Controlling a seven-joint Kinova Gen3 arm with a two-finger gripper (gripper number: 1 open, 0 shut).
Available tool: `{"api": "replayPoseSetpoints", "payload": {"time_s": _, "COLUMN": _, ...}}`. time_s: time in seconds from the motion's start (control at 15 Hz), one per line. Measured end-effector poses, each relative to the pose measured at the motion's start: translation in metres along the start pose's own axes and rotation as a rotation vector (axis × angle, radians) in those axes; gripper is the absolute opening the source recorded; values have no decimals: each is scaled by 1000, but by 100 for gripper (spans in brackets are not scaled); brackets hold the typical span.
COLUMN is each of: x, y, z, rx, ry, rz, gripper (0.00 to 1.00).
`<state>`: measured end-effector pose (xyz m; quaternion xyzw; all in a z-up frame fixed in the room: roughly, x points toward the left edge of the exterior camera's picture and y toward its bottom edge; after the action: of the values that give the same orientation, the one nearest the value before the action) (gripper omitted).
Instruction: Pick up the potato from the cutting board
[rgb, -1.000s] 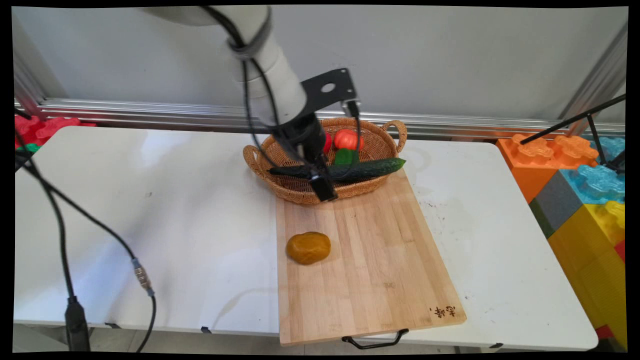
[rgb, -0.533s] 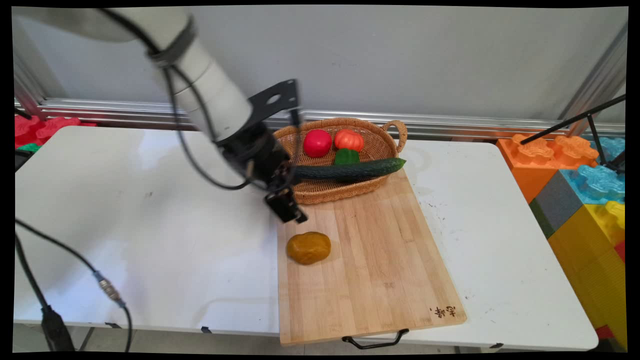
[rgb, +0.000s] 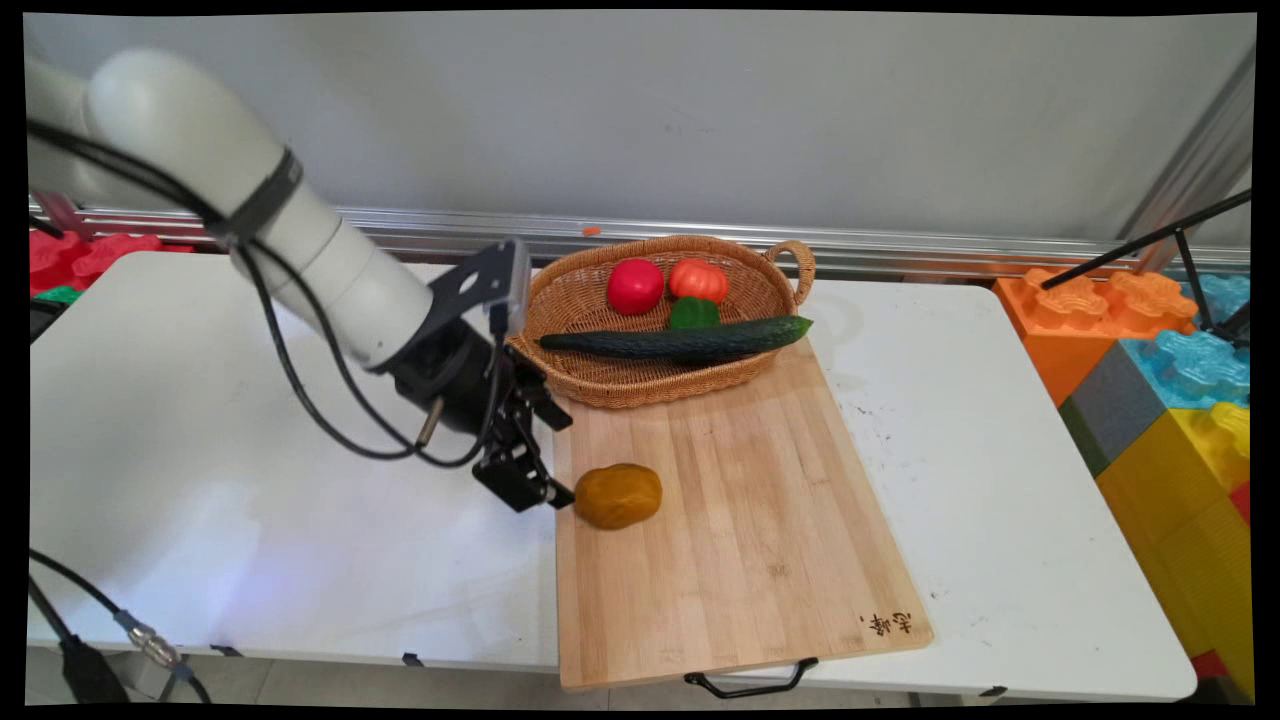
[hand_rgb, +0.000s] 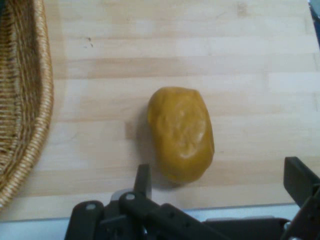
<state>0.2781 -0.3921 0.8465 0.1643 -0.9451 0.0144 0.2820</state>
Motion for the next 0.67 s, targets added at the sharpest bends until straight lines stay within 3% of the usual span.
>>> {"api": "replayPoseSetpoints", "payload": {"time_s": 0.67, "x": -31, "y": 2, "z": 51, "rx": 54, "ry": 77, "rz": -6, "gripper": 100}}
